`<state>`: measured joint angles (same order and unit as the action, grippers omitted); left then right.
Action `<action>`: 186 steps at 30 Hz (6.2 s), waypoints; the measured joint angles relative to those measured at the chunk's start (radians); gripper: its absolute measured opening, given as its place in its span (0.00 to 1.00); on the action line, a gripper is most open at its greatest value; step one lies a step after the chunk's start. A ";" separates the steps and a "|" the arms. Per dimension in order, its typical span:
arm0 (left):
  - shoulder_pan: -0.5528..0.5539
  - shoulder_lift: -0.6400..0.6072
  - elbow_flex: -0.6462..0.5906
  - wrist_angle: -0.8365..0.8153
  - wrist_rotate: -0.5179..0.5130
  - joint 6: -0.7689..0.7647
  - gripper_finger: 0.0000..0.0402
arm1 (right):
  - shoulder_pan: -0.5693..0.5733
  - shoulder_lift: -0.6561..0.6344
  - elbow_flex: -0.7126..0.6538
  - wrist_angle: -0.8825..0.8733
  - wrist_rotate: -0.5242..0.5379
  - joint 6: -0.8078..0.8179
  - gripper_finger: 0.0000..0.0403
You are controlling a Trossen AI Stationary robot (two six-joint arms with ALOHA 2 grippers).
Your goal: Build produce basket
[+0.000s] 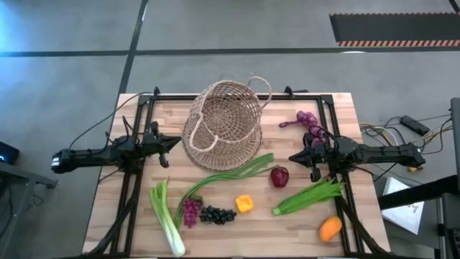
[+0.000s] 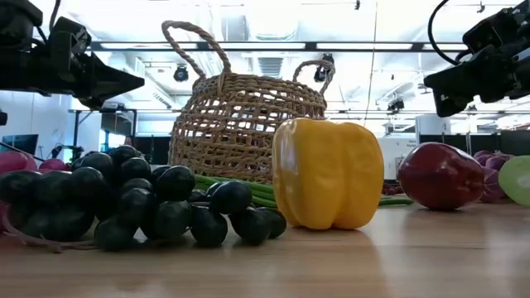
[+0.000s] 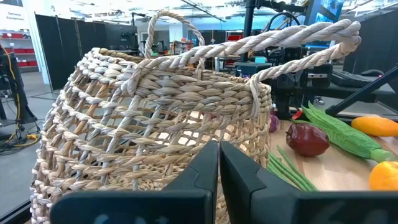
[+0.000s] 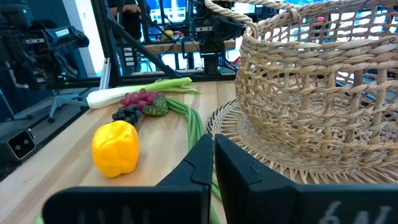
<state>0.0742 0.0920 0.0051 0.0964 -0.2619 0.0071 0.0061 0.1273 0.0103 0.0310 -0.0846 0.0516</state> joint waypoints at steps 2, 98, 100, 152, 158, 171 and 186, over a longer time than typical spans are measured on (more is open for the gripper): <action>0.000 0.000 0.000 0.000 0.000 0.000 0.00 | 0.000 0.000 0.000 0.000 0.000 0.000 0.02; 0.000 0.000 0.000 0.000 0.000 0.000 0.00 | 0.209 1.511 1.128 -1.090 0.164 1.389 0.99; 0.000 0.000 0.000 0.000 0.000 0.000 0.00 | 0.209 1.508 1.109 -1.074 0.156 1.387 0.99; 0.000 0.002 0.000 0.000 0.000 0.000 0.00 | -0.335 1.816 1.526 -0.101 0.371 -0.047 0.87; 0.000 0.002 0.000 0.000 0.000 0.000 0.00 | -0.351 1.912 1.547 -0.106 0.344 -0.051 0.89; 0.000 0.005 0.000 0.000 0.000 0.000 0.00 | -0.364 1.921 1.577 -0.143 0.399 -0.109 0.98; 0.000 0.011 0.000 0.000 0.000 0.000 0.00 | -0.246 1.732 1.578 -0.259 0.506 -0.188 0.99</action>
<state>0.0746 0.1028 0.0051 0.0967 -0.2623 0.0071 -0.2395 1.8589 1.5883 -0.2281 0.4217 -0.1362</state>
